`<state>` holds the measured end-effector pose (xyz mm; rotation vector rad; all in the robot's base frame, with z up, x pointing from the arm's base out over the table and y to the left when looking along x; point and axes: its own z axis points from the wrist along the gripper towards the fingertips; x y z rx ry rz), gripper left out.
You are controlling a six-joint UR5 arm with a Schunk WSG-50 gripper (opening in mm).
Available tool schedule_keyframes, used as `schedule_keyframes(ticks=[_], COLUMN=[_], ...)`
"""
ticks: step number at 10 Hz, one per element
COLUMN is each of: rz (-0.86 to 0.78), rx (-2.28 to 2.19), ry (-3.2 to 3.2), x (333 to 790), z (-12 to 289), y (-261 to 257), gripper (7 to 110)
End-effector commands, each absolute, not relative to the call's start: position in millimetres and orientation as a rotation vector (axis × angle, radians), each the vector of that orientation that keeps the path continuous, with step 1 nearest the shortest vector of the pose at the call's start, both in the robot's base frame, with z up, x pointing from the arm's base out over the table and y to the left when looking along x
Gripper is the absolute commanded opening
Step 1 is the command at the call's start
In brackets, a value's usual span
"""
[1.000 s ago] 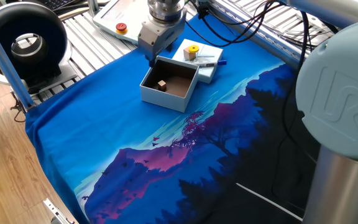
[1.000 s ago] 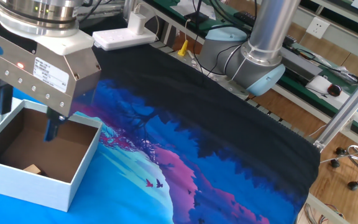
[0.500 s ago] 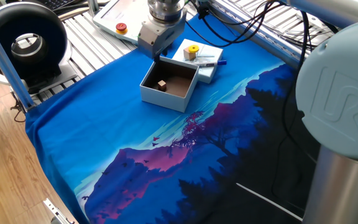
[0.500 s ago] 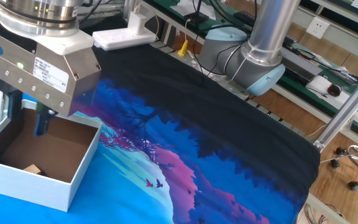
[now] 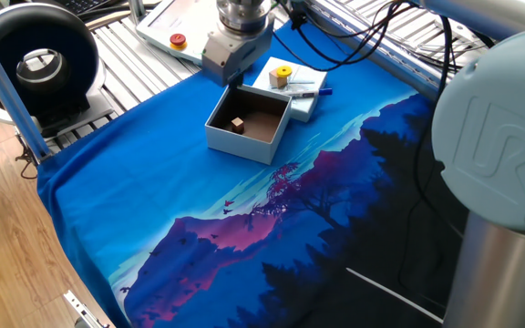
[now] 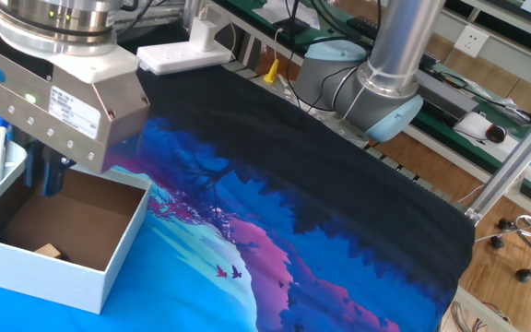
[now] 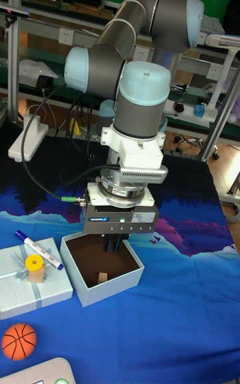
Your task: Take everything out of the gift box
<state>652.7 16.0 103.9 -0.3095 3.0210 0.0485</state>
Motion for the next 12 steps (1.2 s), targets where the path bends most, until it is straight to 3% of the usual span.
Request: schedule_keyframes(ticks=[1,2,3,12], rz=[0.149,0.144,0.146,0.135], rx=[-0.294,-0.291,-0.296,-0.284], ry=[3.028,3.028,3.028,3.068], x=[651.7,654.1,654.7,635.6], z=[89.7,80.2,72.7,28.7], y=[30.3,26.7,21.7,6.2], gripper=[7,7,22,22])
